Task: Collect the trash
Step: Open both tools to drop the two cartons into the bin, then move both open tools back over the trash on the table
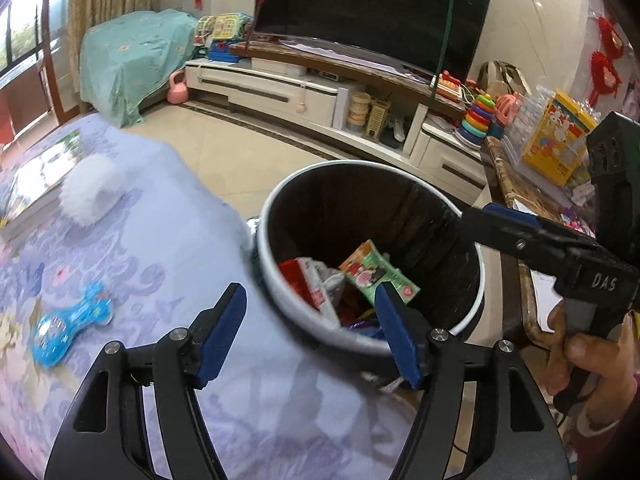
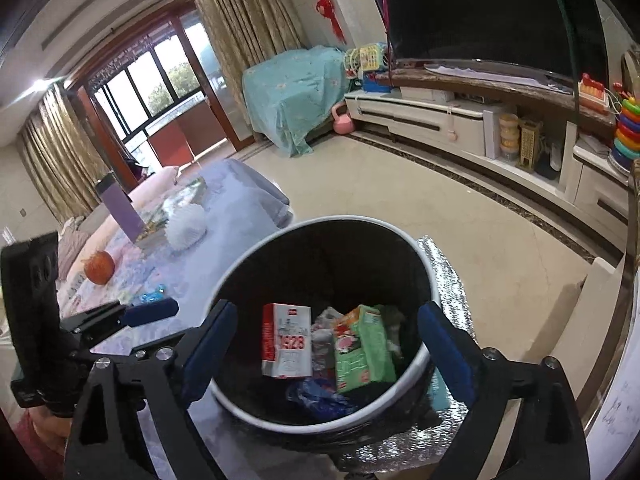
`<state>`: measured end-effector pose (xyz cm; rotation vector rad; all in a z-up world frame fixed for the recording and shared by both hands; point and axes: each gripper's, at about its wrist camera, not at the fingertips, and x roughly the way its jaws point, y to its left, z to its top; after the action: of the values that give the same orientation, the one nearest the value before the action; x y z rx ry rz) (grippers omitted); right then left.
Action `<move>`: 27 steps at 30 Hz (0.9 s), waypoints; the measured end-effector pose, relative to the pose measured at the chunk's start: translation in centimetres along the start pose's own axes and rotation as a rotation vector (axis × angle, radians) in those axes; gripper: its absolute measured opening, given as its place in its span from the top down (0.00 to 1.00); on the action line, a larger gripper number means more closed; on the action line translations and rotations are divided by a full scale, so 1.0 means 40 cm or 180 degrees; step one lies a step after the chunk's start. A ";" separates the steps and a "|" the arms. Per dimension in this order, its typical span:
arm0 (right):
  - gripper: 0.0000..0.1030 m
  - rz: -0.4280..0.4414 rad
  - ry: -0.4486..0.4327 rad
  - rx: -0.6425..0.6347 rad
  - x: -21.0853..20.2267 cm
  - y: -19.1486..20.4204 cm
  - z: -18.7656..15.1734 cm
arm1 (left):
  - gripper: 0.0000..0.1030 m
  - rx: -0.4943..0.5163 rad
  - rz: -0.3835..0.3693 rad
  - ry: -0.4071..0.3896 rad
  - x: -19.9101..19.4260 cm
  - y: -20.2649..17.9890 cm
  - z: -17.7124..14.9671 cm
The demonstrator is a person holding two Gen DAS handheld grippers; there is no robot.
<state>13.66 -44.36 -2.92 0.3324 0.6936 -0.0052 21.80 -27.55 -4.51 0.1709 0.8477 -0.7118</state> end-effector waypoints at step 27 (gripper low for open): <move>0.05 0.0451 0.0022 -0.0266 0.036 0.267 -0.082 | 0.33 -0.0403 0.0558 -0.0065 -0.146 0.329 -0.167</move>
<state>13.95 -33.10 -2.99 0.3007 0.6739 0.1593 23.38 -11.90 -6.42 0.1225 0.8444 -0.4936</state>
